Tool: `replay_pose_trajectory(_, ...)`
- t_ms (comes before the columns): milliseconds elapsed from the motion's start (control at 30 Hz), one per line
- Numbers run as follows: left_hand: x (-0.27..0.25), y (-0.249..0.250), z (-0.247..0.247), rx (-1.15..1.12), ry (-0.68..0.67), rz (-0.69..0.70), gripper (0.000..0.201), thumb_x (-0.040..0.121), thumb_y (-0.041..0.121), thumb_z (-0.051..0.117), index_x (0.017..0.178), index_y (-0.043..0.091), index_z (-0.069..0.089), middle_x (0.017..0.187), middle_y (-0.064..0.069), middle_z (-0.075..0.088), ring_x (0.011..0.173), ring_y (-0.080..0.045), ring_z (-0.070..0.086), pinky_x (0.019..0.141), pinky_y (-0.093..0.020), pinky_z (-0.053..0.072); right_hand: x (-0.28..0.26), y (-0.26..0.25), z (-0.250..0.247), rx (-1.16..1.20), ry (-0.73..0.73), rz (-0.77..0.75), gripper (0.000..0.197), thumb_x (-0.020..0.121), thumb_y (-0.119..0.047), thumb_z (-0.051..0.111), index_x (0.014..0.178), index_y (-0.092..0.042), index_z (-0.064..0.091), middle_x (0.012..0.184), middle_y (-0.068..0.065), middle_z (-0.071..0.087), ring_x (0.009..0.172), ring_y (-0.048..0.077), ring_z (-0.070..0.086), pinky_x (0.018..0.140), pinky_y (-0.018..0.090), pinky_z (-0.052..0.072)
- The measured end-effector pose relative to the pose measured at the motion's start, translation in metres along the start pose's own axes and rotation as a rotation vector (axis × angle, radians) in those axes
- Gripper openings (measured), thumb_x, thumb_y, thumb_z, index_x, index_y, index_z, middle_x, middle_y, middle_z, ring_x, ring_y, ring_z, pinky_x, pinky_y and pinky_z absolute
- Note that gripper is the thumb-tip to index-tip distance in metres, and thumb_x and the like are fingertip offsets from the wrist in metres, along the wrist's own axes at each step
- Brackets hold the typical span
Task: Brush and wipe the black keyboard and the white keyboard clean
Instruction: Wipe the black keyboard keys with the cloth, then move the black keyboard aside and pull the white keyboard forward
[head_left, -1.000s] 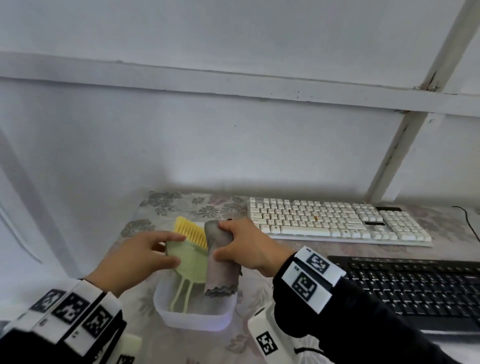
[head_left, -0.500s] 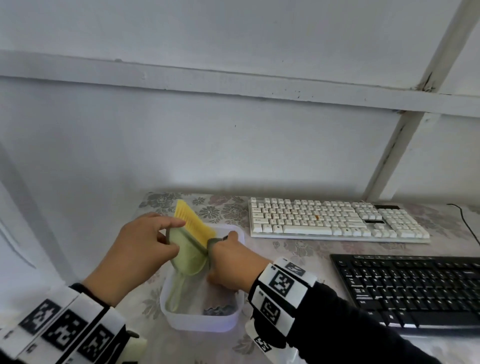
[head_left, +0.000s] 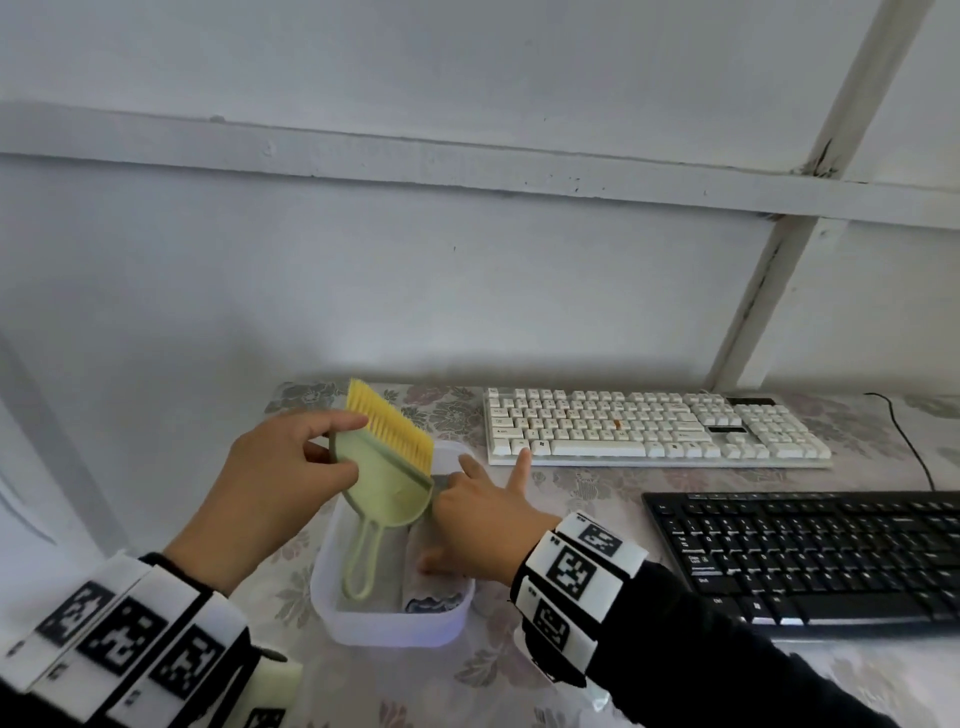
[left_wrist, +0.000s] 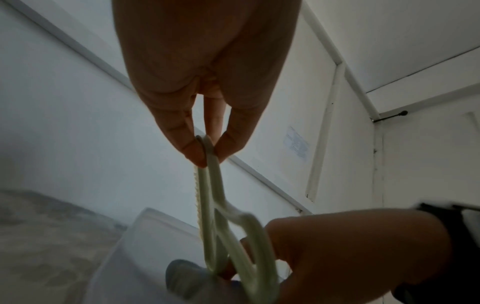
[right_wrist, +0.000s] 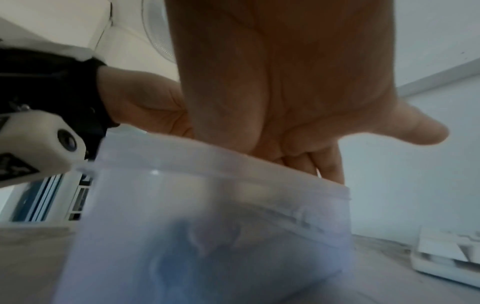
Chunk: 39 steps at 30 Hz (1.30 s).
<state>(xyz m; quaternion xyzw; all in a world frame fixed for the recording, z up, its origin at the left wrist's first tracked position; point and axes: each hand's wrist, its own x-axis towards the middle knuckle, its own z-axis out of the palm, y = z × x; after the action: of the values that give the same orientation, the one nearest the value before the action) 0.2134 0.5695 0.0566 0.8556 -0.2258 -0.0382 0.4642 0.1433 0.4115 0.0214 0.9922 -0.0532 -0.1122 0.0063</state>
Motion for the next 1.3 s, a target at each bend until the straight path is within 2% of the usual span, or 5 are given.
replay_pose_trajectory(333,0.01,-0.036,0.009,-0.091,-0.157,-0.152,0.038,0.08,-0.011,0.061,0.104,0.017,0.065,0.095,-0.009,0.067,0.072,-0.016,0.059,0.055,-0.018,0.045,-0.029,0.01,-0.002,0.259,-0.089,-0.034,0.074,0.087,-0.047,0.057,0.142,-0.007,0.03,0.152,0.005,0.016,0.143,0.031,0.002,0.11,0.067,0.005)
replay_pose_trajectory(500,0.008,-0.038,0.008,-0.018,-0.233,-0.128,0.038,0.08,-0.001,0.068,0.093,0.033,0.06,0.1,-0.002,0.064,0.08,-0.017,0.062,0.063,-0.029,0.044,-0.05,0.024,-0.002,0.3,-0.027,-0.078,0.066,0.09,-0.048,0.05,0.14,-0.007,0.034,0.154,0.002,0.013,0.141,0.027,0.011,0.111,0.054,0.019)
replay_pose_trajectory(667,0.009,-0.03,0.008,0.261,-0.173,0.003,0.043,0.046,0.06,0.063,0.088,0.053,0.054,0.106,-0.001,0.058,0.095,-0.018,0.053,0.082,-0.036,0.041,-0.08,0.063,-0.005,0.299,0.005,-0.046,0.07,0.092,-0.05,0.046,0.143,-0.005,0.028,0.153,0.007,0.018,0.14,0.028,0.016,0.112,0.05,0.025)
replay_pose_trajectory(900,0.002,0.017,0.05,0.234,-0.234,0.055,0.049,0.045,0.069,0.056,0.094,0.071,0.049,0.114,0.008,0.055,0.108,-0.021,0.053,0.096,-0.05,0.044,-0.136,0.161,0.008,0.407,0.015,0.129,0.071,0.092,-0.05,0.046,0.147,-0.013,0.021,0.155,0.0,0.013,0.142,0.02,0.014,0.116,0.037,0.021)
replay_pose_trajectory(1300,-0.023,0.099,0.194,0.106,-0.388,0.206,0.049,0.067,0.057,0.072,0.092,0.081,0.038,0.118,0.033,0.046,0.121,-0.013,0.048,0.102,-0.037,0.041,-0.263,0.357,0.042,0.586,0.073,0.442,0.077,0.088,-0.055,0.047,0.15,-0.02,0.017,0.157,-0.009,0.012,0.143,0.007,0.013,0.11,0.02,0.015)
